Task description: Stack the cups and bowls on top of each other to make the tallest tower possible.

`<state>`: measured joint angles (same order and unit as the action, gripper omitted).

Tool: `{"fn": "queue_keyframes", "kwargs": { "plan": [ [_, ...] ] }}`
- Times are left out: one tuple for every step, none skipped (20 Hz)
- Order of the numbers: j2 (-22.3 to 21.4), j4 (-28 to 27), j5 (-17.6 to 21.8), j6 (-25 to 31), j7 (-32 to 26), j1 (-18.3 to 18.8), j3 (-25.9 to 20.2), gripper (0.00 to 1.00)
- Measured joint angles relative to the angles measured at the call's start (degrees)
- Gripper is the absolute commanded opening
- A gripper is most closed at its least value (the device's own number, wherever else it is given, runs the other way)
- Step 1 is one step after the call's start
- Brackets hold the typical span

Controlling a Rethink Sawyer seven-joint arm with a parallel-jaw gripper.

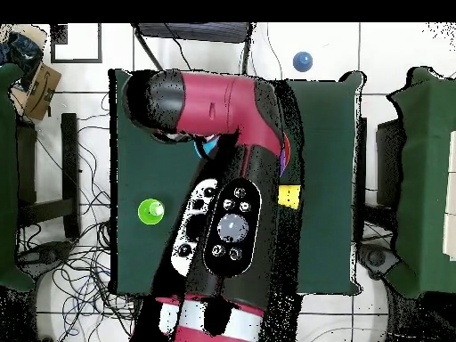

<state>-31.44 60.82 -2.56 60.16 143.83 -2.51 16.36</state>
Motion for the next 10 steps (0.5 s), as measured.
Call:
{"fn": "queue_keyframes", "kwargs": {
  "plan": [
    [0.84,-2.21,0.56,1.29,0.0,0.25,-0.42,0.0],
    [1.22,-3.16,0.73,1.83,0.0,0.34,-0.56,0.0],
    [1.52,-3.83,0.9,2.23,0.0,0.41,-0.66,0.0],
    [1.91,-4.71,1.08,2.74,0.0,0.5,-0.76,0.0],
    [2.5,-5.94,1.39,3.43,0.0,0.59,-0.85,0.0],
    [2.77,-6.51,1.48,3.7,0.0,0.64,-0.91,0.0],
    [3.38,-7.85,1.88,4.38,-0.01,0.81,-1.13,0.0],
    [3.73,-8.64,2.06,4.78,-0.08,0.98,-1.34,0.0],
    [3.99,-9.25,2.18,5.1,-0.19,1.15,-1.55,0.0],
    [4.37,-10.14,2.24,5.56,-0.39,1.49,-1.91,0.0]
  ]
}}
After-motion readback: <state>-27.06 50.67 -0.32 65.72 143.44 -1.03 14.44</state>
